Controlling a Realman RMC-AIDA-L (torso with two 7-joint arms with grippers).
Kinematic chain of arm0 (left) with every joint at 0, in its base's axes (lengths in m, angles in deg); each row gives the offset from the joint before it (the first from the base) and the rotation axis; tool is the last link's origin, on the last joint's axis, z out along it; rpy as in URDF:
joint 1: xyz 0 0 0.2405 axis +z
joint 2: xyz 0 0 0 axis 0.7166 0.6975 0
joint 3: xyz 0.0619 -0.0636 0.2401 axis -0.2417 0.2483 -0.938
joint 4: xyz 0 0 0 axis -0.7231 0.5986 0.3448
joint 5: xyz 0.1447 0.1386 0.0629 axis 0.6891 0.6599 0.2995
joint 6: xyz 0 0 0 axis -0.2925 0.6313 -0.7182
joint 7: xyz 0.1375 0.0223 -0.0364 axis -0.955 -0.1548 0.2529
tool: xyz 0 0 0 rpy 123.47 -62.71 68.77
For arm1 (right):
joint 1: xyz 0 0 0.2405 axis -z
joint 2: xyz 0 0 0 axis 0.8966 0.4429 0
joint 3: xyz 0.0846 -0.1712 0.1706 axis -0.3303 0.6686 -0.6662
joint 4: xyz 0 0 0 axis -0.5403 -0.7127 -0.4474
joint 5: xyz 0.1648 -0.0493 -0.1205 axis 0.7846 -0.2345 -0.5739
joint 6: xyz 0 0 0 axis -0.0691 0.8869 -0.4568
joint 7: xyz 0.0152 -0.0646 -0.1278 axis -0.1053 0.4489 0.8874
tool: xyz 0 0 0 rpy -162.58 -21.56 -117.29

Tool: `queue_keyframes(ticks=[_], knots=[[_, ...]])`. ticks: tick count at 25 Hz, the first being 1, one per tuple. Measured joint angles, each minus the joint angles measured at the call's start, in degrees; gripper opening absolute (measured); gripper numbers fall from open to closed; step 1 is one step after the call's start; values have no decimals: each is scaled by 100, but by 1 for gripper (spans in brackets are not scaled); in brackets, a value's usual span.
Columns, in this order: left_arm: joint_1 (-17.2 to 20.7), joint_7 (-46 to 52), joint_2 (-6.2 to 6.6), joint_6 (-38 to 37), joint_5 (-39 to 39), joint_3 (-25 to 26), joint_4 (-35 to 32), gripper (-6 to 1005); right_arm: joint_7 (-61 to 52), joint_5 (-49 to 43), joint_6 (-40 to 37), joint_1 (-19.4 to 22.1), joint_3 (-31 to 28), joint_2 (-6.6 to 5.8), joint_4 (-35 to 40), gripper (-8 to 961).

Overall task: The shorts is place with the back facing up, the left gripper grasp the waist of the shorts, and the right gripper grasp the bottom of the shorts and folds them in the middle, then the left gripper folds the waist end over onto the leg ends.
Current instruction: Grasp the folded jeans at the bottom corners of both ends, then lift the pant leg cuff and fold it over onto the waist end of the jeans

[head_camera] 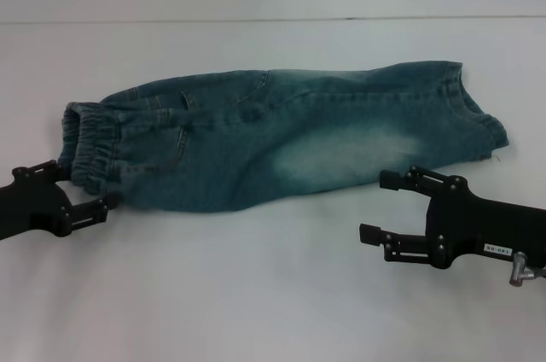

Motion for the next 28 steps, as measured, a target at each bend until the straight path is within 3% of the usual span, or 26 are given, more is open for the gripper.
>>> queue_keyframes(ticks=[3,15,27,28], knots=[[-9,-2,2,27,2,4,0,799,27,1,2,3,-1,0,-14,893],[-182,31,-2,190,-2,4,54,335,226,183,110,-54,-1,21,-235,890],[-366,104,23,227,51,-70,96,56,602,983,1041,-233,17,45,-766,888],[-376,124,23,233,50,-86,96,37,649,1029,1162,-297,18,45,-852,787]])
